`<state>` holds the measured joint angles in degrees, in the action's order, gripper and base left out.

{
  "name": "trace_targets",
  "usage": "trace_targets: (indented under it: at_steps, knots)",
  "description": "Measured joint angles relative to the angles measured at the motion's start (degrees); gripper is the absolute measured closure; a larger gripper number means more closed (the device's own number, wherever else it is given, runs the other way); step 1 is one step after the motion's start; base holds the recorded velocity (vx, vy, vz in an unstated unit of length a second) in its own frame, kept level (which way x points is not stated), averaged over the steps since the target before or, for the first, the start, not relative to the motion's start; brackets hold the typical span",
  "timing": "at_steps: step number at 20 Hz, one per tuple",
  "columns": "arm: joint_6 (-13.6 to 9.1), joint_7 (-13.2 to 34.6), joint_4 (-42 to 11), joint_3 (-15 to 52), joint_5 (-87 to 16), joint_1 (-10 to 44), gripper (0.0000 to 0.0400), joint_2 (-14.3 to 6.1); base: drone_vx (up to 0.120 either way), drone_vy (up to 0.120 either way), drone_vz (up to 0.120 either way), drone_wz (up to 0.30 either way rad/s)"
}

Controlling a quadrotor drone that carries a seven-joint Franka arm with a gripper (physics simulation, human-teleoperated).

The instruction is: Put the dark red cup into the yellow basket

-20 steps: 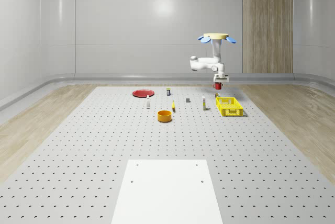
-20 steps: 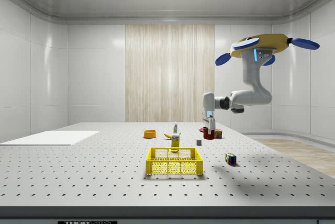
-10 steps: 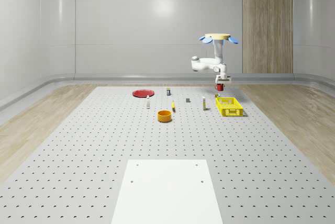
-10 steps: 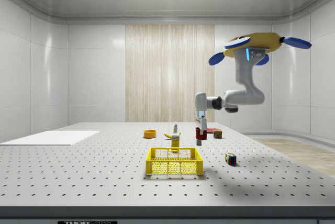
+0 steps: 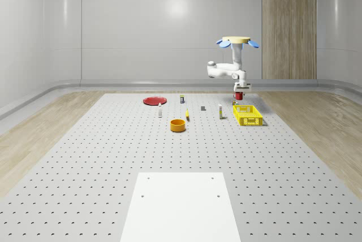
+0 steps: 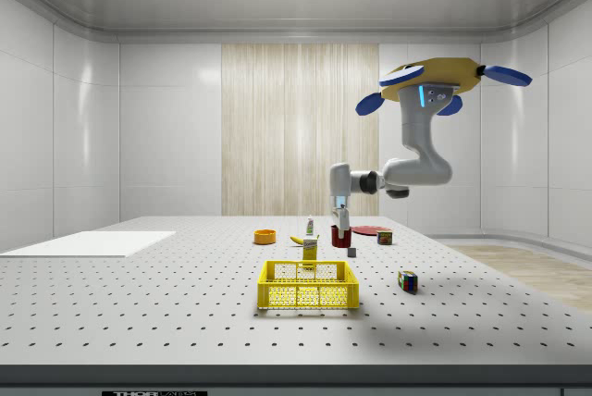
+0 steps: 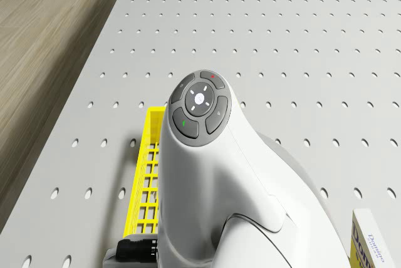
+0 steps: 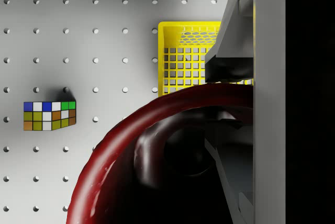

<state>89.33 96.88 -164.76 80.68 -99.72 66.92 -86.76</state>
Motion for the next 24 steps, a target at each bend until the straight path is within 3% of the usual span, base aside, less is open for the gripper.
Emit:
trace_targets:
  at_steps: [3, 8, 15, 24]
  knots:
    - [0.24, 0.04, 0.01, 0.04, 0.10, 0.04, 0.0300, -0.26, 0.120, 0.067, 0.000, 0.000]
    - [0.62, 0.09, 0.02, 0.09, 0.26, 0.11, 0.0300, -0.66, 0.120, 0.000, -0.112, 0.000]
    - [1.09, 0.16, 0.04, 0.17, 0.46, 0.20, 0.0300, -1.17, 0.120, 0.057, 0.000, 0.000]
    - [1.62, 0.23, 0.06, 0.24, 0.69, 0.30, 0.0300, -1.74, 0.120, 0.000, -0.102, 0.000]
